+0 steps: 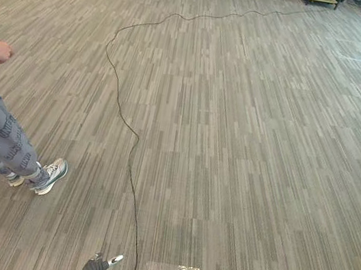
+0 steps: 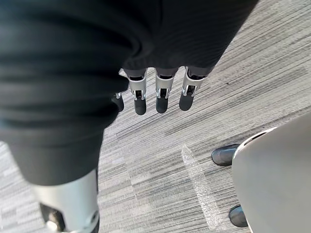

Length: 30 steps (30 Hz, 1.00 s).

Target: Pick up cushions and gather them together orderly.

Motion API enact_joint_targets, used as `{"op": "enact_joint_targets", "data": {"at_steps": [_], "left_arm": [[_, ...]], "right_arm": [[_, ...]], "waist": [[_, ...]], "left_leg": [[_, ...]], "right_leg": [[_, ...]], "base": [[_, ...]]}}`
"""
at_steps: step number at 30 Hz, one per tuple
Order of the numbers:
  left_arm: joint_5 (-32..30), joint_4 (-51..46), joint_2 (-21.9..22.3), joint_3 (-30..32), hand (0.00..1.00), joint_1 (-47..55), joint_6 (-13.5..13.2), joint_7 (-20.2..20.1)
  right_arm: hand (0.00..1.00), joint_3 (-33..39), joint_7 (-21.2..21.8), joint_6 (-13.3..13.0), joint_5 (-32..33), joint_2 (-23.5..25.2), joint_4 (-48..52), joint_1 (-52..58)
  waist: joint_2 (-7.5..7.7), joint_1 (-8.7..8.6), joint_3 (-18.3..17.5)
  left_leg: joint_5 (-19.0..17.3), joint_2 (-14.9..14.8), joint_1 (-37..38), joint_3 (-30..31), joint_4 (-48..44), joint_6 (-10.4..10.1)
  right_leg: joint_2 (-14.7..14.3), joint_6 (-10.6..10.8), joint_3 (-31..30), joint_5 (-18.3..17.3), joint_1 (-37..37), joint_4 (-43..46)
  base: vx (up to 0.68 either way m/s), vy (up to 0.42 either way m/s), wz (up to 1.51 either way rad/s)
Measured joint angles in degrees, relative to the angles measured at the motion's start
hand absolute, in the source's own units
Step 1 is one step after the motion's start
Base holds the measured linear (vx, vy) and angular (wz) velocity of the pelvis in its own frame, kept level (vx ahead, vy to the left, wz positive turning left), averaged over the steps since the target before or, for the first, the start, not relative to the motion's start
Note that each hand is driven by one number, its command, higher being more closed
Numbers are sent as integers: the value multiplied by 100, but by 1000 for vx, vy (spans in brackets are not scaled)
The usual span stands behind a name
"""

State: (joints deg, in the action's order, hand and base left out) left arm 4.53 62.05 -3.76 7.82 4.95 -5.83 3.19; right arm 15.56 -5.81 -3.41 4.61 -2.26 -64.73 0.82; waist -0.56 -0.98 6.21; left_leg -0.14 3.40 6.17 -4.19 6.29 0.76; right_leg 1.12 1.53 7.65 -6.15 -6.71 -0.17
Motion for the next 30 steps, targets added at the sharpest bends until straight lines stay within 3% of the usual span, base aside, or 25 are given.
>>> {"op": "enact_joint_targets", "data": {"at_steps": [20,25,26,28,30], "left_arm": [[-101,95,-46,-272,0,-156,17,6],[-23,42,-53,-196,0,-177,17,4],[4,36,-61,-142,0,-201,18,1],[53,-77,-80,113,0,-243,18,1],[130,-232,-3,420,0,-248,23,-5]], "right_arm": [[0,-8,1,-1,2,1,-25,-4],[0,-4,11,-3,28,1,20,-55],[0,-2,16,-6,43,5,34,-69],[0,0,25,-14,108,23,79,-70],[0,72,23,-16,280,26,189,-13]], "waist": [[85,0,45],[110,20,224],[142,20,278],[232,66,358],[229,104,455]], "left_leg": [[1,0,2,-12,0,2],[-67,-39,-17,-167,-37,-89],[-192,-50,-109,-219,-196,-131],[-752,-134,-707,-350,-1366,-183],[-1234,-443,-1351,-846,-2997,-264]], "right_leg": [[1,-18,42,11,-30,-41],[-16,-92,-59,-87,128,178],[-5,-132,-84,-204,233,382],[33,-193,-131,-450,492,821],[6,-282,-128,-761,565,1217]], "base": [[0,0,0],[-10,-14,-13],[-8,-38,-15],[-9,-69,-13],[27,-59,5]]}}
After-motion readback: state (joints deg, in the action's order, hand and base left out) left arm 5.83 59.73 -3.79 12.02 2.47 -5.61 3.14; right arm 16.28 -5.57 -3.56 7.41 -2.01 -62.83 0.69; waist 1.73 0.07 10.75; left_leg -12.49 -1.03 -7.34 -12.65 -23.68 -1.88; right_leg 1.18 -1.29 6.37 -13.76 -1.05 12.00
